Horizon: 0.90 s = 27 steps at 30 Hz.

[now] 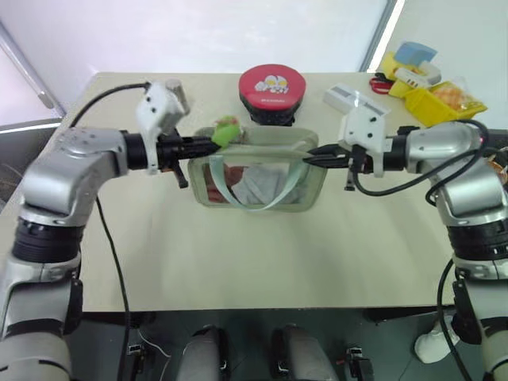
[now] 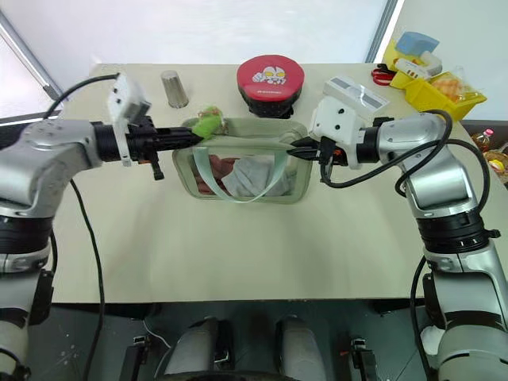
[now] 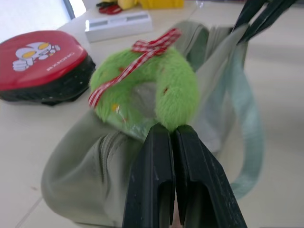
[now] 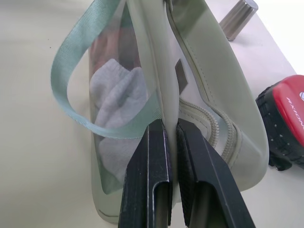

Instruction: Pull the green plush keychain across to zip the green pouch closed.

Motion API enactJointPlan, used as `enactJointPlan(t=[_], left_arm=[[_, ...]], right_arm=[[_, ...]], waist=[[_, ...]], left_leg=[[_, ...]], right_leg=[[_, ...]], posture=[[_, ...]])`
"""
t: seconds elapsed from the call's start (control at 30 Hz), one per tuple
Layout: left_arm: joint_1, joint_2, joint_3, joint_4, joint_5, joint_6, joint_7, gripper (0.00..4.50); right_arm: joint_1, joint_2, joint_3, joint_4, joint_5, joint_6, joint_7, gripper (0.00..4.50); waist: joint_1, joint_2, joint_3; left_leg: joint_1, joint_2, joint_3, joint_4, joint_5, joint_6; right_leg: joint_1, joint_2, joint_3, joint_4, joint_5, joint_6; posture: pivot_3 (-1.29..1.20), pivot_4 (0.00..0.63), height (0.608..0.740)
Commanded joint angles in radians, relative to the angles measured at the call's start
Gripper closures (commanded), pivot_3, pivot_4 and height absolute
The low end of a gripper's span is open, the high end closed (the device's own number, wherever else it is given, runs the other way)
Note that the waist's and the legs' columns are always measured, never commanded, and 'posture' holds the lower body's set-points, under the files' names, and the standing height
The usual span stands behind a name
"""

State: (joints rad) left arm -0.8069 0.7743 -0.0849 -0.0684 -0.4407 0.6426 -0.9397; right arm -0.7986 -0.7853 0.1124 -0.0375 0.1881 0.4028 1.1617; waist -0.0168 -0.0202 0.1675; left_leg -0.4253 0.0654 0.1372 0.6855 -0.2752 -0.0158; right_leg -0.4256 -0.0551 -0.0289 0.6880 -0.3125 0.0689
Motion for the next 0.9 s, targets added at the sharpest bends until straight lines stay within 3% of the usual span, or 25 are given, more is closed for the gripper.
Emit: enactJointPlan(t=[0.03, 0.07, 0.23, 0.47, 0.77, 0.83, 0.9], left_arm=[[-0.044, -0.012, 0.017, 0.033, 0.041, -0.059, 0.000, 3.84], [-0.051, -0.008, 0.028, 0.032, 0.035, -0.053, -0.006, 3.51], [-0.088, 0.032, 0.065, 0.011, -0.003, 0.006, -0.050, 1.01], [-0.031, 0.137, 0.097, 0.000, -0.002, 0.018, -0.117, 1.01], [0.062, 0.016, 0.073, 0.082, 0.088, -0.099, -0.023, 1.01], [0.060, 0.005, 0.075, 0.087, 0.087, -0.102, -0.027, 1.54], [0.057, -0.001, 0.081, 0.084, 0.076, -0.097, -0.036, 2.34]], right_arm=[[-0.029, -0.006, -0.024, -0.037, 0.010, -0.006, -0.014, 4.50], [-0.026, -0.007, -0.024, -0.038, 0.010, -0.006, -0.015, 4.50], [-0.030, -0.005, -0.020, -0.022, 0.004, -0.016, -0.017, 4.50], [-0.053, 0.001, -0.015, 0.014, -0.004, -0.038, -0.009, 4.50], [-0.060, -0.001, -0.012, 0.018, -0.005, -0.041, -0.001, 4.50], [-0.060, -0.001, -0.012, 0.021, -0.006, -0.041, 0.000, 4.50], [-0.058, -0.003, -0.013, 0.020, -0.006, -0.040, 0.001, 4.50]], waist=[[0.003, 0.000, 0.000], [0.003, 0.000, 0.000], [0.003, 0.000, 0.000], [0.001, 0.000, 0.000], [0.005, 0.000, 0.000], [0.004, 0.000, 0.000], [0.002, 0.000, 0.000]], left_leg=[[0.000, 0.000, 0.000, 0.000, 0.000, 0.000], [0.000, 0.000, 0.000, 0.000, 0.000, 0.000], [0.000, 0.000, 0.000, 0.000, 0.000, 0.000], [0.000, 0.001, 0.000, 0.000, 0.000, 0.000], [-0.001, 0.001, -0.001, 0.001, 0.000, 0.000], [0.000, 0.001, -0.001, 0.000, 0.000, 0.000], [0.000, 0.001, -0.001, 0.000, 0.000, 0.000]], right_leg=[[0.000, 0.000, 0.000, 0.000, 0.000, 0.000], [0.000, 0.000, 0.000, 0.000, 0.000, 0.000], [0.000, 0.000, 0.000, 0.000, 0.000, 0.000], [0.000, 0.000, 0.000, 0.000, 0.000, 0.000], [0.001, -0.001, 0.000, 0.000, 0.000, 0.000], [0.000, -0.001, 0.000, 0.000, 0.000, 0.000], [0.000, -0.001, 0.000, 0.000, 0.000, 0.000]], posture=[[0.00, 0.150, 0.740], [0.00, 0.150, 0.740], [0.00, 0.150, 0.740], [0.00, 0.150, 0.740], [0.00, 0.150, 0.740], [0.00, 0.150, 0.740], [0.00, 0.150, 0.740]])
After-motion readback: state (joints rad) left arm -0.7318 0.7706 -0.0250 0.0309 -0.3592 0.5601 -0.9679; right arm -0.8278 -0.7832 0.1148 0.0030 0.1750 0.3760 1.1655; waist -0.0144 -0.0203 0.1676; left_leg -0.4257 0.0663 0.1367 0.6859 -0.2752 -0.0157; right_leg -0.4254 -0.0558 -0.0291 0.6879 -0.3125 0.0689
